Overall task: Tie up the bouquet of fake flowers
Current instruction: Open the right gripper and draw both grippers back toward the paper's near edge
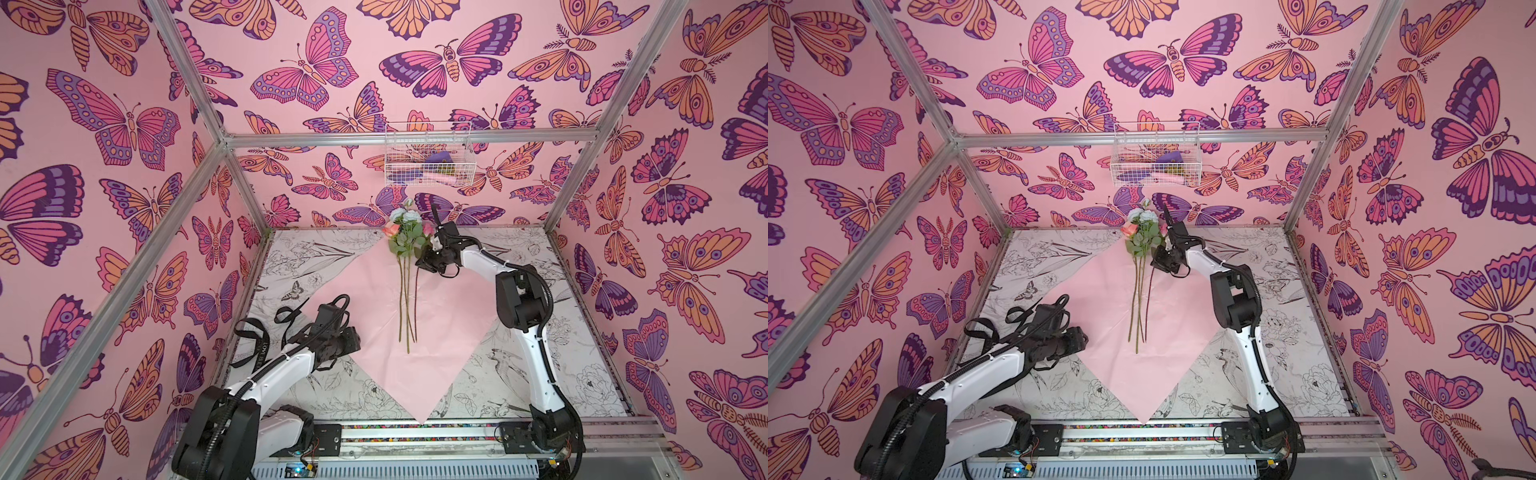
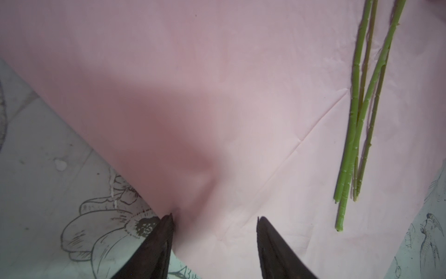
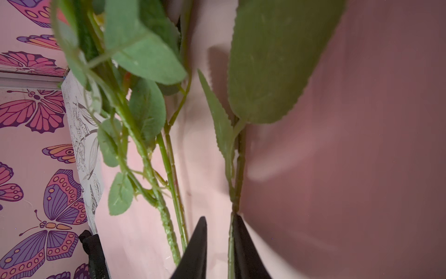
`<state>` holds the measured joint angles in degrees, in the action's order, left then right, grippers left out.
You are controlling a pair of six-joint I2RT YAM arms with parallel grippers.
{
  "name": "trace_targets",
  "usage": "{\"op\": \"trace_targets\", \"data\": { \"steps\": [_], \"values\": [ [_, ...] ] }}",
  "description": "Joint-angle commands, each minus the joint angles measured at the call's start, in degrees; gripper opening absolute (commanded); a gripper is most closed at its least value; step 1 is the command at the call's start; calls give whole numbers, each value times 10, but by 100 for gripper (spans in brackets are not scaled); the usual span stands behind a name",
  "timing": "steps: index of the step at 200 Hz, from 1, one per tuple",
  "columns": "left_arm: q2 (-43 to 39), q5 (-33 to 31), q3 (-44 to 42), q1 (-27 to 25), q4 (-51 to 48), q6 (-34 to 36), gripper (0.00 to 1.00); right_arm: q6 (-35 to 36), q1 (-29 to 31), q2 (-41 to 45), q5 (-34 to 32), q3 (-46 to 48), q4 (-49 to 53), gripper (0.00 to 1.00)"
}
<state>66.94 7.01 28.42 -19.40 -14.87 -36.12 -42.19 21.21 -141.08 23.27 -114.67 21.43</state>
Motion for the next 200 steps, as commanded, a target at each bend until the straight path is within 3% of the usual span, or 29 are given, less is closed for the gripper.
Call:
{"op": "trace_targets", "data": {
  "steps": [1, 51, 74, 96, 133, 165, 200],
  "values": [
    [-30, 19, -14, 3, -4, -17, 59, 1, 5, 15, 4, 14, 0, 24],
    [-98, 6, -8, 4, -79, -28, 77, 29, 6, 85, -1, 79, 7, 29],
    [-135, 2, -13, 4, -116, -39, 80, 47, 9, 142, -13, 141, 9, 33],
    [-169, 11, -31, 4, -131, -59, 84, 68, 21, 209, -45, 217, 13, 40],
    [-210, 46, -64, 4, -126, -104, 100, 99, 60, 320, -125, 344, 29, 52],
    [-239, 83, -86, 4, -111, -131, 100, 92, 101, 393, -190, 436, 55, 54],
    [-253, 143, -140, 3, -69, -179, 98, 29, 152, 469, -241, 548, 51, 53]
  ]
}}
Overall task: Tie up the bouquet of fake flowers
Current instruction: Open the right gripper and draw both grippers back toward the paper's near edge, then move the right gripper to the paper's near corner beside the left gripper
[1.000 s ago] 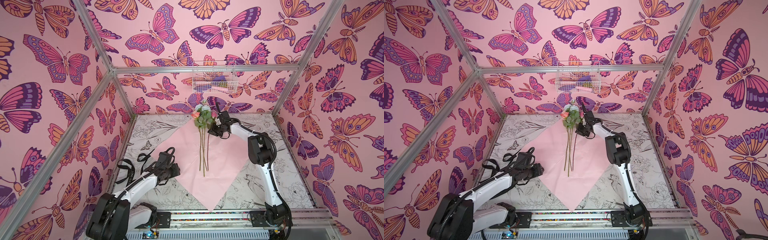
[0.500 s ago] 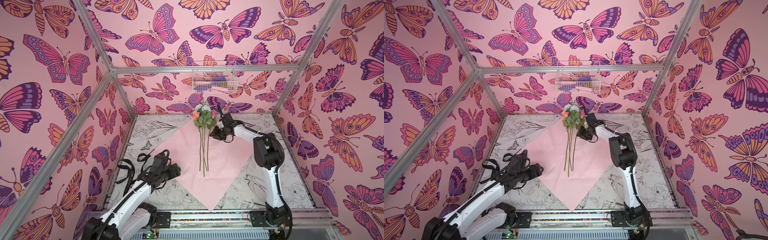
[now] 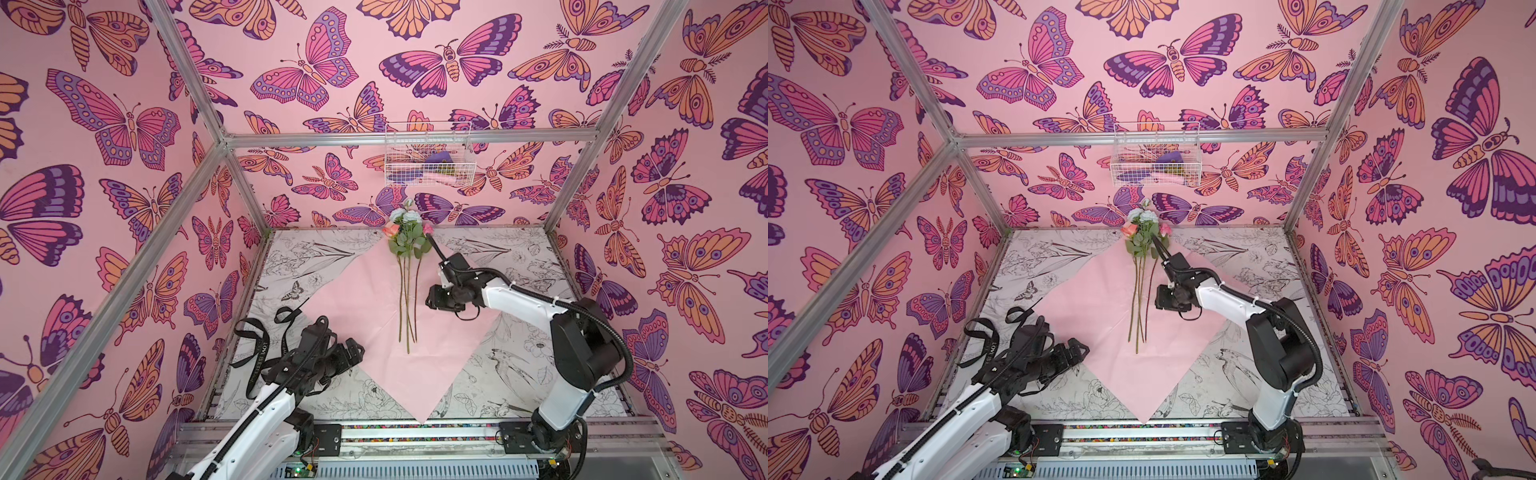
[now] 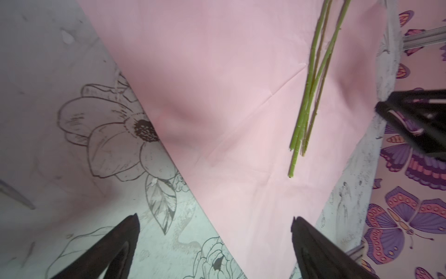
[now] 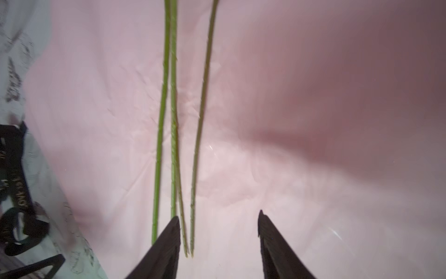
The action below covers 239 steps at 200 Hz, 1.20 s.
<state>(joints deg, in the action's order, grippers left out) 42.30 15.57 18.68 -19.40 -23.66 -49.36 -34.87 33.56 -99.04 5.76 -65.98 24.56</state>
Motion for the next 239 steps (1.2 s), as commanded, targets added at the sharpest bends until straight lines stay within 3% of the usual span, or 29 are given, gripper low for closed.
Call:
{"op": "trace_targets", "data": {
  "steps": [1, 66, 140, 202, 239],
  "values": [
    [-7, 59, -43, 4, 20, -48, 98, -47, 30, 50, -67, 65, 20, 53],
    [10, 108, -85, -13, 93, -102, 89, -192, 126, 182, -86, 215, -5, 55],
    [87, 78, -99, -98, 206, -165, 88, -346, 207, 319, -88, 313, 28, 56],
    [94, 44, -96, -142, 268, -193, 88, -433, 229, 414, -53, 384, 27, 57],
    [87, 26, -97, -159, 295, -202, 84, -465, 235, 443, -25, 430, -26, 57]
  ]
}}
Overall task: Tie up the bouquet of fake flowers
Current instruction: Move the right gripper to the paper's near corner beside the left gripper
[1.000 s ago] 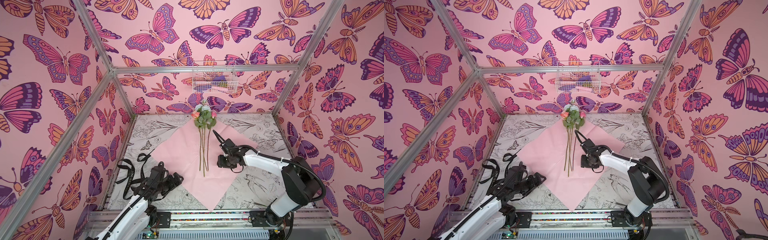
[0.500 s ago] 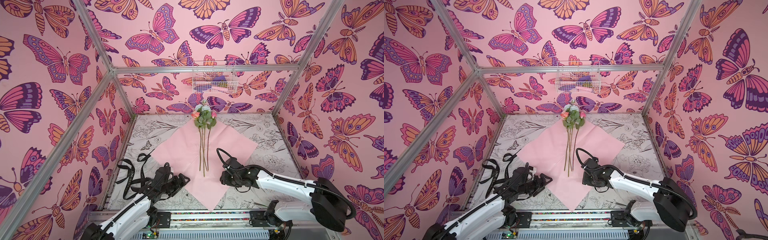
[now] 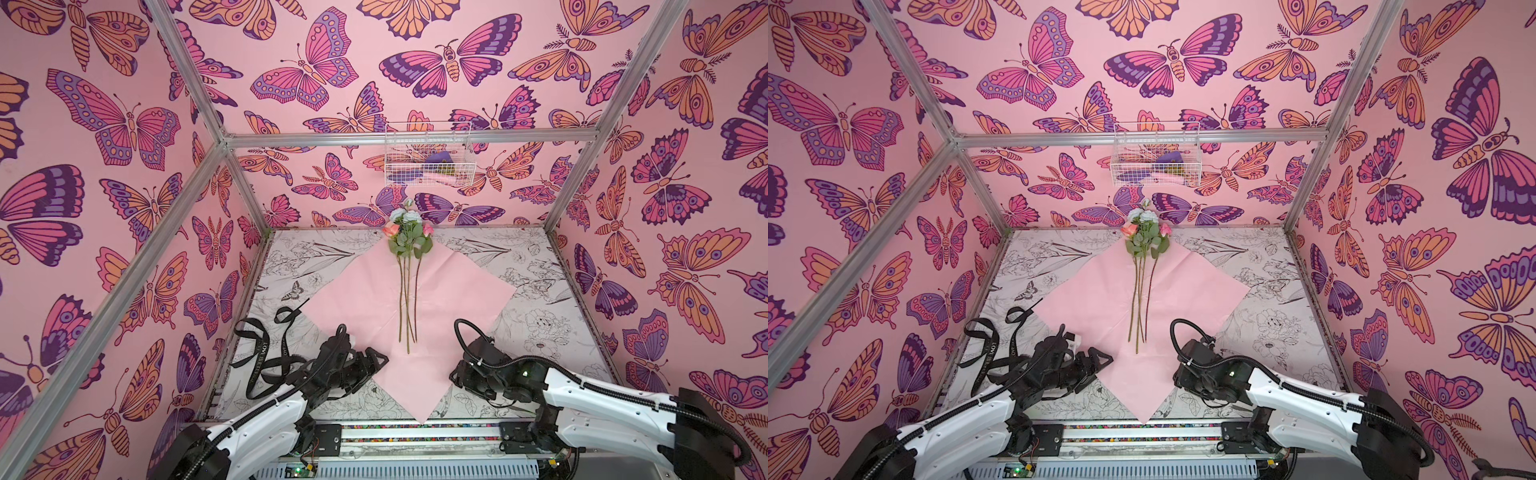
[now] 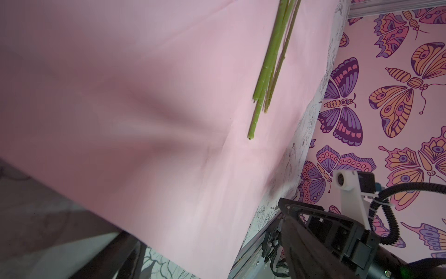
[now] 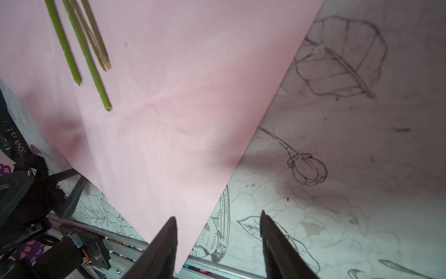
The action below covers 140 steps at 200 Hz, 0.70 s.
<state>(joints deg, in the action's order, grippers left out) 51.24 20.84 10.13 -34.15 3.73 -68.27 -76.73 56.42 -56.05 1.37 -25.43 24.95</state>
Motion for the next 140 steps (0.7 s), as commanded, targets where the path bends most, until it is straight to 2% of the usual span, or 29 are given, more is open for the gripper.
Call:
{"op": "trace_targets", "data": {
  "steps": [1, 30, 68, 110, 140],
  "values": [
    [-2, -27, -11, -12, 22, -12, 84, -47, 7, 14, 19, 26, -33, 57],
    [0, -49, -7, -21, 61, -14, 78, -22, 7, 5, 12, 31, -63, 56],
    [34, -51, -2, -21, 125, -10, 68, 61, 7, -40, -18, -36, -8, 54],
    [57, -45, 10, -22, 134, -5, 51, 96, 6, -76, -23, -63, -16, 51],
    [57, -55, 3, -22, 132, -9, 43, 143, 6, -81, -44, -108, 40, 50]
  ]
}}
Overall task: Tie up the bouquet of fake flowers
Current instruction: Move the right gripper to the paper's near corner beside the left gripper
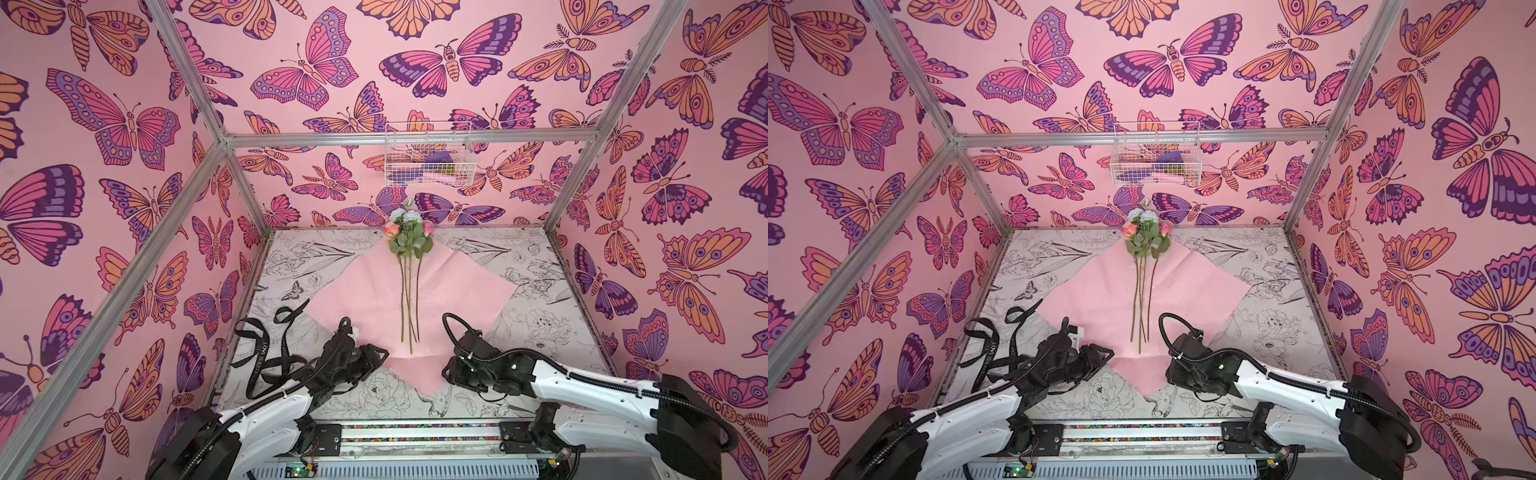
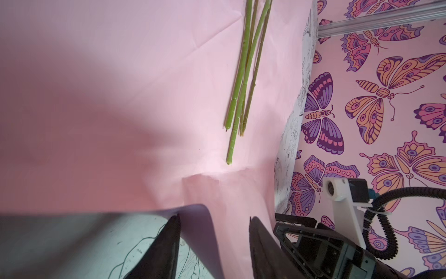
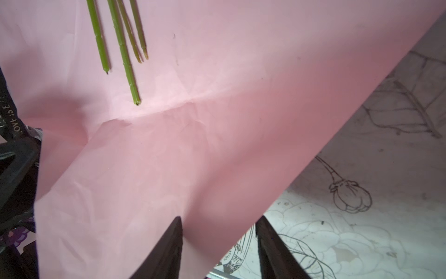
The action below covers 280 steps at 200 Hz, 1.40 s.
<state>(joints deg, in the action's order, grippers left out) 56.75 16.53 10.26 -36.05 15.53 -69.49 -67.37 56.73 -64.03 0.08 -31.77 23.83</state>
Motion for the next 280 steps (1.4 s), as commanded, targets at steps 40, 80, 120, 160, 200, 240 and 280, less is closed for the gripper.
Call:
{"op": "trace_targets", "data": {
  "steps": [40, 80, 120, 160, 200, 240, 280],
  "values": [
    [7, -17, 2, -3, 13, 1, 30, 166, 4, 35, -47, -98, 95, 51],
    [6, -27, 2, -2, 8, 0, 24, 294, 57, 103, -74, -87, 69, 55],
    [2, -35, 3, -2, -2, 0, 24, 367, 120, 125, -119, -60, 18, 56],
    [-1, -38, 3, -3, -5, 0, 24, 430, 136, 128, -129, -46, -38, 58],
    [-8, -41, 4, -2, -10, 0, 24, 482, 135, 74, -132, -77, -26, 57],
    [-18, -46, 5, -3, -17, -2, 19, 481, 135, 94, -120, -77, -6, 57],
    [-20, -56, 12, -2, -23, -2, 12, 484, 136, 169, -93, -58, -3, 58]
  ]
}}
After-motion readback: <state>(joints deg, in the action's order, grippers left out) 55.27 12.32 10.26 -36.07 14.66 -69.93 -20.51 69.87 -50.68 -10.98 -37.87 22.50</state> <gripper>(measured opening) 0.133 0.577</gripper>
